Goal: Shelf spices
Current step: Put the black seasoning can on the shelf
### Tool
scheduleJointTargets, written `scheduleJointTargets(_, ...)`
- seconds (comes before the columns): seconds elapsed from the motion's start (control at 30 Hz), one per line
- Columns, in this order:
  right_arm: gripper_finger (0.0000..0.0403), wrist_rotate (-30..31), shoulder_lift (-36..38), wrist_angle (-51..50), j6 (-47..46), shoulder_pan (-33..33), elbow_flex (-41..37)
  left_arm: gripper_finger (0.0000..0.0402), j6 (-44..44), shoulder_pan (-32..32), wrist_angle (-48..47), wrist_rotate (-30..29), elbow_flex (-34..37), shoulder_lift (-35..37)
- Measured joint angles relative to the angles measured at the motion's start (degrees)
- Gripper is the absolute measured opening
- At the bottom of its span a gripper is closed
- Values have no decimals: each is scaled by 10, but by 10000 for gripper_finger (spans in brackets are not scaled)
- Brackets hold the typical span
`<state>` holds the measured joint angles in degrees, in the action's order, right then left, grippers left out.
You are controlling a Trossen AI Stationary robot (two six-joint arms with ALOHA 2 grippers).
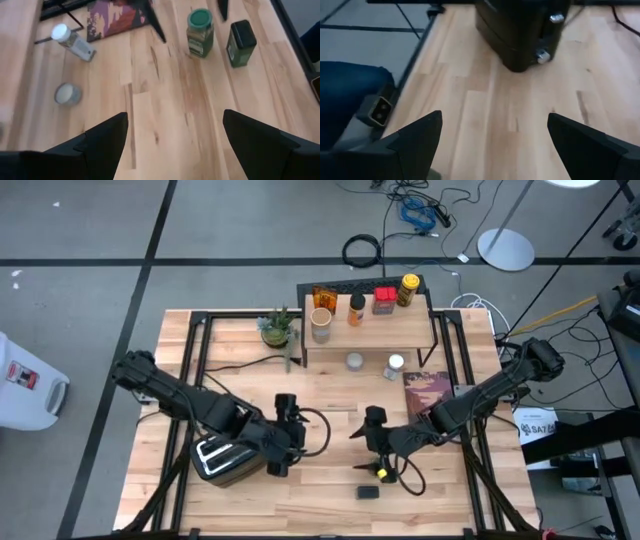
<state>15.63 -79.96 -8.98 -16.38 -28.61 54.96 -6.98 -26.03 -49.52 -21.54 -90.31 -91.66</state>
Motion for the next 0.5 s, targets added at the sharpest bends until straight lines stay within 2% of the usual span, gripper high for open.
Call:
scheduleJointTargets(0.13, 350, -24, 0, 24, 9, -9, 0, 336, -3, 0, 50, 0, 40, 0)
scheduleJointTargets(0.5, 350, -26, 0, 40, 7, -46, 0, 336, -4, 0, 214, 0, 138, 0)
